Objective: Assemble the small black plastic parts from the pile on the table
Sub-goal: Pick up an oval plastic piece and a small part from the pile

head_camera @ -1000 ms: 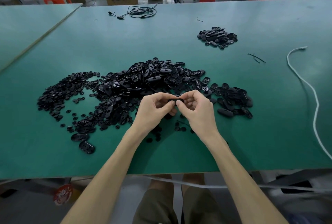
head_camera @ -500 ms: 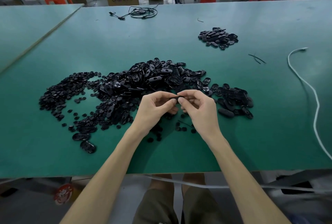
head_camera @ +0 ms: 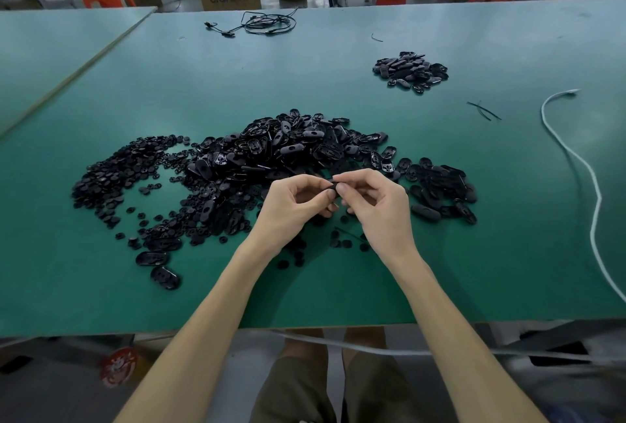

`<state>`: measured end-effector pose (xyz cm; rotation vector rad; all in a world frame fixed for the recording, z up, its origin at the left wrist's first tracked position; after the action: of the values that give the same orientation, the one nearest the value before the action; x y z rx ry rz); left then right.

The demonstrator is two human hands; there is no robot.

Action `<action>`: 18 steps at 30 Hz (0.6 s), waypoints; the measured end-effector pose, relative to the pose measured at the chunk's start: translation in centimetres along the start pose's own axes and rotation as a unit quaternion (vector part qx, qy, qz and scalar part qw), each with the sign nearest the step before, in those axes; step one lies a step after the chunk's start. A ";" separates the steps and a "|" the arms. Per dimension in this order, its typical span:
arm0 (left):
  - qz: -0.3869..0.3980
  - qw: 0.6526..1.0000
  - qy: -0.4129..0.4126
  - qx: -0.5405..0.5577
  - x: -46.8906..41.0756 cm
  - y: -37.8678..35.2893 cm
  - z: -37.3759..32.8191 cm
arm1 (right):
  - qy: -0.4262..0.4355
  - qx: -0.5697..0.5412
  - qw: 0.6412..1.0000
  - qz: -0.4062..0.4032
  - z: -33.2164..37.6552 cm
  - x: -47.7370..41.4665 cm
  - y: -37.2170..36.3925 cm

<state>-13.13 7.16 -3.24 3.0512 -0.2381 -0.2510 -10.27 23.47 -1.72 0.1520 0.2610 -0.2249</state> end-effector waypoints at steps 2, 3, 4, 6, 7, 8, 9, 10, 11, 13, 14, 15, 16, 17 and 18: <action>-0.002 1.000 -0.001 0.000 0.0 0.0 0.0 | -0.002 -0.001 1.000 0.000 -0.1 0.0 0.0; -0.003 1.000 -0.002 -0.001 0.0 0.1 0.0 | -0.002 -0.002 1.000 0.000 -0.1 0.0 0.0; -0.003 1.000 -0.002 -0.002 0.0 0.1 0.1 | -0.002 -0.003 1.000 0.000 -0.1 -0.1 0.0; -0.002 1.000 0.000 -0.004 0.0 0.1 0.1 | -0.003 -0.002 1.000 0.000 -0.2 -0.1 0.0; -0.002 1.000 0.002 -0.005 0.1 0.0 0.1 | -0.003 0.000 1.000 0.000 -0.2 -0.1 0.0; -0.001 1.000 0.005 -0.006 0.1 0.0 0.0 | -0.003 0.003 1.000 0.001 -0.2 -0.1 0.0; -0.001 1.000 0.007 -0.007 0.1 0.0 0.0 | -0.002 0.005 1.000 0.002 -0.3 -0.1 0.0; -0.001 1.000 0.009 -0.008 0.1 0.0 0.0 | -0.001 0.008 1.000 0.003 -0.3 0.0 -0.1; -0.003 1.000 0.011 -0.010 0.2 0.0 0.0 | 0.001 0.011 1.000 0.004 -0.3 0.0 -0.1; -0.005 1.000 0.011 -0.016 0.2 0.0 -0.1 | 0.001 0.016 1.000 0.007 -0.4 0.0 -0.1; -0.006 1.000 0.008 -0.021 0.2 0.0 -0.2 | 0.001 0.018 1.000 0.008 -0.4 0.0 -0.1; -0.007 1.000 0.006 -0.026 0.2 0.0 -0.3 | 0.003 0.021 1.000 0.008 -0.4 0.0 -0.2; -0.007 1.000 0.004 -0.030 0.2 0.0 -0.4 | 0.005 0.022 1.000 0.007 -0.4 0.0 -0.2; -0.008 1.000 0.004 -0.030 0.2 0.0 -0.4 | 0.005 0.021 1.000 0.004 -0.3 -0.1 -0.2; -0.009 1.000 0.004 -0.029 0.2 0.0 -0.4 | 0.004 0.020 1.000 0.001 -0.3 -0.1 -0.1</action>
<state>-12.85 7.12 -2.87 2.9985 -0.1985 -0.2430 -10.44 23.39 -2.02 0.1929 0.2642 -0.2269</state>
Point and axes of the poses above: each hand's wrist, its own x-axis away from the middle knuckle, its own y-axis out of the back of the hand, z = x × y, the point moved 6 cm from there along -x, towards the middle knuckle, and after that the axes turned 5 degrees about -z, right-handed, at the moved point
